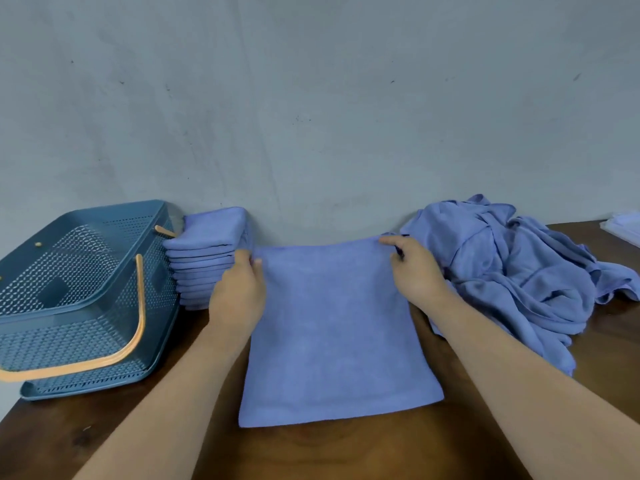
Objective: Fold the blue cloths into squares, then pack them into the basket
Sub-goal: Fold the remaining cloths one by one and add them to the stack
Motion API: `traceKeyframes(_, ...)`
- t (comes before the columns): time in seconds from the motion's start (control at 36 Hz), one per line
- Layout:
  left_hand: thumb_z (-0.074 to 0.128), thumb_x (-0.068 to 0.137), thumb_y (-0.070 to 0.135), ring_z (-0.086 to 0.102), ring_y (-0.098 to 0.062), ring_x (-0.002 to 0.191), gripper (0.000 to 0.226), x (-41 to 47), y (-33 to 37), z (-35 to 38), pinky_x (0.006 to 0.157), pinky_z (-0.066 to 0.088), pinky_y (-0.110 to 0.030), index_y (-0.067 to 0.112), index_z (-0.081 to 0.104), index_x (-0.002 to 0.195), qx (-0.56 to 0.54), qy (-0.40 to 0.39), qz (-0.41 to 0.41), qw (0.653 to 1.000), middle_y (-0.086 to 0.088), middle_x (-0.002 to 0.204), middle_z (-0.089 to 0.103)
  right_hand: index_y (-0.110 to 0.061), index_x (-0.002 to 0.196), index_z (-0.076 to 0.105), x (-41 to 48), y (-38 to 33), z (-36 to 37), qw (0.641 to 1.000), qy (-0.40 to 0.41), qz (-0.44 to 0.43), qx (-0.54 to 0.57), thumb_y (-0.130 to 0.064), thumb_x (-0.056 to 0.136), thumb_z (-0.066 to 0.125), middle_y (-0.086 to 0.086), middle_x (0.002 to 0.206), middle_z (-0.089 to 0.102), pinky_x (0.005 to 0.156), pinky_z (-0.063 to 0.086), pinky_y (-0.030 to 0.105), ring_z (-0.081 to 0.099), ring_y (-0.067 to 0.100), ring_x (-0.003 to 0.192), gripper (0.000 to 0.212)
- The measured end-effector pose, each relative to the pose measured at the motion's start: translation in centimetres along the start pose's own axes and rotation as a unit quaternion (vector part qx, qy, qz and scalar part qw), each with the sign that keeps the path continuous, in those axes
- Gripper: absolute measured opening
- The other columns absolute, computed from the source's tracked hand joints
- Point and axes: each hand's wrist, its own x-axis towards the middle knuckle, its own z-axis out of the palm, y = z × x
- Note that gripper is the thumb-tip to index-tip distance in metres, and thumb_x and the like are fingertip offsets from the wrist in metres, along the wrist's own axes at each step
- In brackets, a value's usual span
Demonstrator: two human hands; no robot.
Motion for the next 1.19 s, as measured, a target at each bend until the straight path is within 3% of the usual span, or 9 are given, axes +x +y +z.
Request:
traceKeyframes(0.08,0.059,0.103,0.027,0.063,-0.032,0.103,0.037,-0.6,0.6,2.1,0.058,0.041,-0.039,0.013,0.049,0.136,0.156,-0.006,0.066,0.986,-0.007,0.112,0.059,-0.021,0.147,0.057,1.4,2.0,2.2,0.998,-0.029,0.001,-0.060,-0.006,0.105,0.050,0.005,0.134,0.063,0.091,0.050,0.031,0.061,0.019,0.111,0.045)
traceKeyframes(0.17,0.067,0.092,0.023,0.058,-0.030,0.097,0.036,-2.1,1.4,4.2,0.058,0.049,-0.040,0.011,0.060,0.126,0.220,0.012,0.149,0.964,-0.006,0.112,0.059,-0.020,0.144,0.058,1.0,2.2,4.3,0.994,-0.043,-0.039,-0.091,-0.003,0.099,0.053,0.004,0.147,0.056,0.108,0.047,0.039,0.054,0.026,0.131,0.049)
traceKeyframes(0.28,0.034,0.104,0.056,0.049,-0.024,0.135,0.056,-2.9,1.2,7.5,0.103,0.045,-0.045,0.023,0.051,0.146,0.164,-0.142,0.172,0.961,0.001,0.148,0.053,-0.018,0.148,0.057,-0.2,1.2,6.4,0.983,-0.107,-0.078,-0.130,-0.017,0.103,0.055,-0.001,0.154,0.052,0.113,0.036,0.029,0.048,0.019,0.141,0.044)
traceKeyframes(0.33,0.026,0.104,0.067,0.022,-0.018,0.158,0.068,-3.0,0.6,8.3,0.125,0.024,-0.046,0.032,0.035,0.161,0.115,-0.230,0.170,0.951,0.006,0.170,0.030,-0.026,0.159,0.044,-1.0,1.4,7.4,0.965,-0.157,-0.087,-0.190,-0.040,0.108,0.050,-0.001,0.167,0.038,0.124,0.025,0.033,0.031,0.019,0.154,0.053)
traceKeyframes(0.39,0.025,0.104,0.072,-0.001,-0.014,0.163,0.071,-3.1,0.1,8.7,0.131,0.005,-0.048,0.039,0.018,0.167,0.091,-0.278,0.165,0.942,0.011,0.177,0.006,-0.036,0.167,0.023,-1.8,2.1,8.0,0.936,-0.214,-0.086,-0.264,-0.060,0.109,0.033,-0.003,0.176,0.012,0.131,0.008,0.042,0.006,0.018,0.163,0.063)
traceKeyframes(0.53,0.018,0.103,0.075,-0.019,-0.011,0.160,0.074,-5.0,0.0,8.2,0.131,-0.009,-0.049,0.044,-0.004,0.167,0.121,-0.310,0.169,0.928,0.015,0.175,-0.015,-0.042,0.167,-0.003,-4.0,2.3,7.1,0.914,-0.259,-0.075,-0.302,-0.070,0.106,0.017,-0.008,0.175,-0.017,0.130,-0.010,0.045,-0.020,0.013,0.160,0.070)
traceKeyframes(1.0,0.004,0.096,0.080,-0.028,-0.008,0.157,0.078,-18.1,0.7,2.0,0.130,-0.013,-0.046,0.046,-0.012,0.165,0.124,-0.280,0.171,0.937,0.019,0.172,-0.024,-0.043,0.166,-0.011,-17.6,0.1,2.8,0.917,-0.255,-0.077,-0.296,-0.077,0.088,-0.007,-0.009,0.173,-0.026,0.130,-0.012,0.043,-0.030,0.009,0.156,0.085)
traceKeyframes(1.11,0.007,0.098,0.080,-0.025,-0.006,0.158,0.077,-19.1,1.0,0.8,0.130,-0.013,-0.043,0.046,-0.005,0.166,0.117,-0.298,0.160,0.934,0.020,0.173,-0.020,-0.043,0.166,-0.008,-19.1,-0.4,2.2,0.913,-0.262,-0.081,-0.301,-0.077,0.092,-0.005,-0.008,0.174,-0.022,0.130,-0.011,0.042,-0.026,0.011,0.158,0.082)
traceKeyframes(1.19,0.005,0.088,0.081,-0.008,-0.005,0.161,0.087,-17.2,0.9,0.5,0.128,-0.006,-0.038,0.043,0.016,0.166,0.099,-0.275,0.156,0.944,0.019,0.175,0.002,-0.041,0.168,0.003,-17.4,-0.2,1.6,0.909,-0.254,-0.111,-0.311,-0.074,0.102,0.011,-0.010,0.176,-0.011,0.132,-0.004,0.044,-0.015,0.012,0.161,0.074)
